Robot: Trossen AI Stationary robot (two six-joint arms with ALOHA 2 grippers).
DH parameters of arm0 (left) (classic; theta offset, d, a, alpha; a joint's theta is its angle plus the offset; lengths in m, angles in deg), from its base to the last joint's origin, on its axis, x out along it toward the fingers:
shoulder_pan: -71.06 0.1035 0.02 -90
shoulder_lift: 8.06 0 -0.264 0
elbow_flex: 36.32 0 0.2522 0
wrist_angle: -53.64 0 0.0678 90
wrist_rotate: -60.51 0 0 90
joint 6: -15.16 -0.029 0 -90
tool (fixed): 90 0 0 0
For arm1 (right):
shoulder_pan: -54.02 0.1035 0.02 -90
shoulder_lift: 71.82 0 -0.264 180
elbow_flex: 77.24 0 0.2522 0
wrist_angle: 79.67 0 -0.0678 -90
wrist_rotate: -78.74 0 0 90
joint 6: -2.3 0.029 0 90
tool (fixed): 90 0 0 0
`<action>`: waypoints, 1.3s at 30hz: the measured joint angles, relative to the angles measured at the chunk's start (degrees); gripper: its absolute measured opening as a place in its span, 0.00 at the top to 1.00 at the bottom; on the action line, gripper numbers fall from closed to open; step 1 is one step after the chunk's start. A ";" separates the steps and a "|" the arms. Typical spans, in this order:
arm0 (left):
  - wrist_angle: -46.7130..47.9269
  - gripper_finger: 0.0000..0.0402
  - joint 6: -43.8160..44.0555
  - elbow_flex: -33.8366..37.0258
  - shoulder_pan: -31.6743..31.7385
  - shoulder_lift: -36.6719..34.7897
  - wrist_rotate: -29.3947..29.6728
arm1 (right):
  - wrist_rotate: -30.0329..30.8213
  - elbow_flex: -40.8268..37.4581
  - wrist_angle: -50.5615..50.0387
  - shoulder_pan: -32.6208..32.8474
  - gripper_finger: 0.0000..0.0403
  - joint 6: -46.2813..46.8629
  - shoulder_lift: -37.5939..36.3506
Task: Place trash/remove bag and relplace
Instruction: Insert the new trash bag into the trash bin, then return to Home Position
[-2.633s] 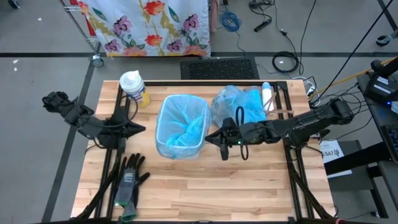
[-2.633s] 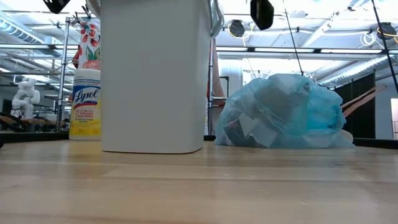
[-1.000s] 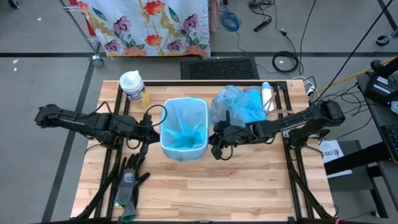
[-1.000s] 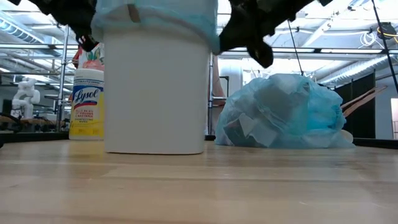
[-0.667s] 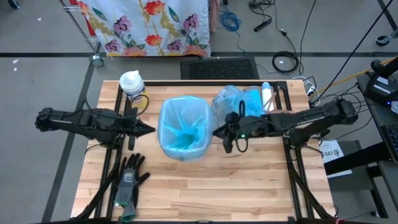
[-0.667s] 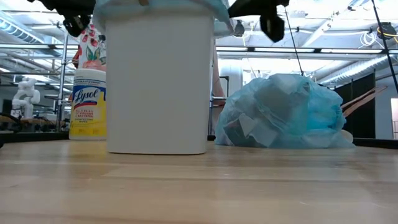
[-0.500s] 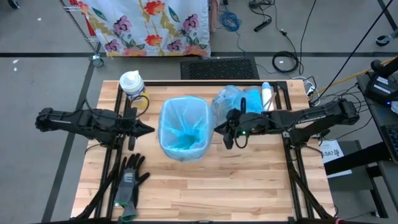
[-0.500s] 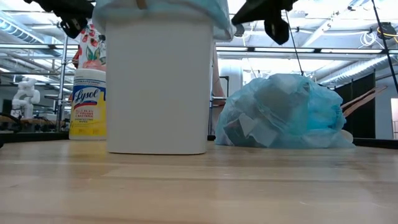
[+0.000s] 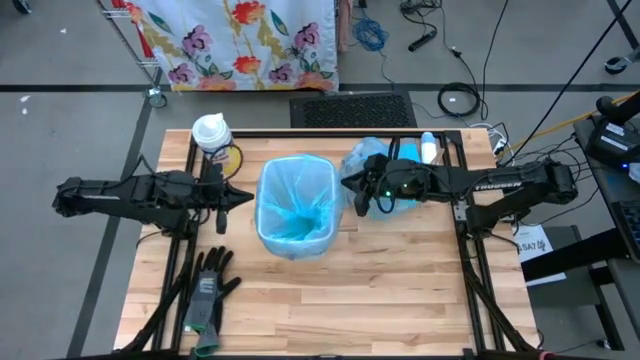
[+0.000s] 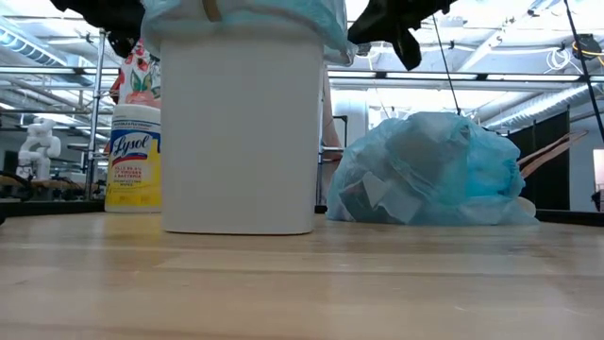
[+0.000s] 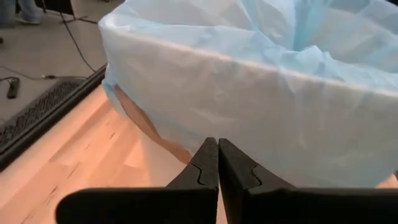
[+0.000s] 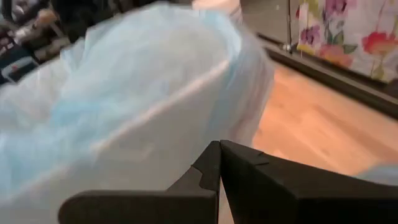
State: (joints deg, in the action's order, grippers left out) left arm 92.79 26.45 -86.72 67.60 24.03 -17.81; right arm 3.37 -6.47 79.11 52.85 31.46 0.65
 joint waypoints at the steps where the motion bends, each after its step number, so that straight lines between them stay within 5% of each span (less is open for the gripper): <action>1: -0.48 0.99 -0.45 0.01 0.63 0.65 -0.78 | -0.13 0.00 1.04 -0.20 1.00 -0.40 0.27; 14: -3.70 0.99 -3.40 0.46 8.61 11.70 -11.96 | -4.13 -0.07 0.94 -0.77 1.00 -0.33 8.73; 32: -1.41 0.96 4.68 0.13 9.83 -4.45 -13.80 | -4.48 -0.01 -17.67 3.16 1.00 3.63 -5.94; 39: 3.17 0.96 0.39 0.53 9.42 -8.08 -15.58 | 9.57 -3.97 -21.17 9.35 1.00 9.33 -6.86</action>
State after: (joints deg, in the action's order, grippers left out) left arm 95.96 26.84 -86.19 77.02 15.95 -33.40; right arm 12.93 -10.44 57.94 62.20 40.79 -6.21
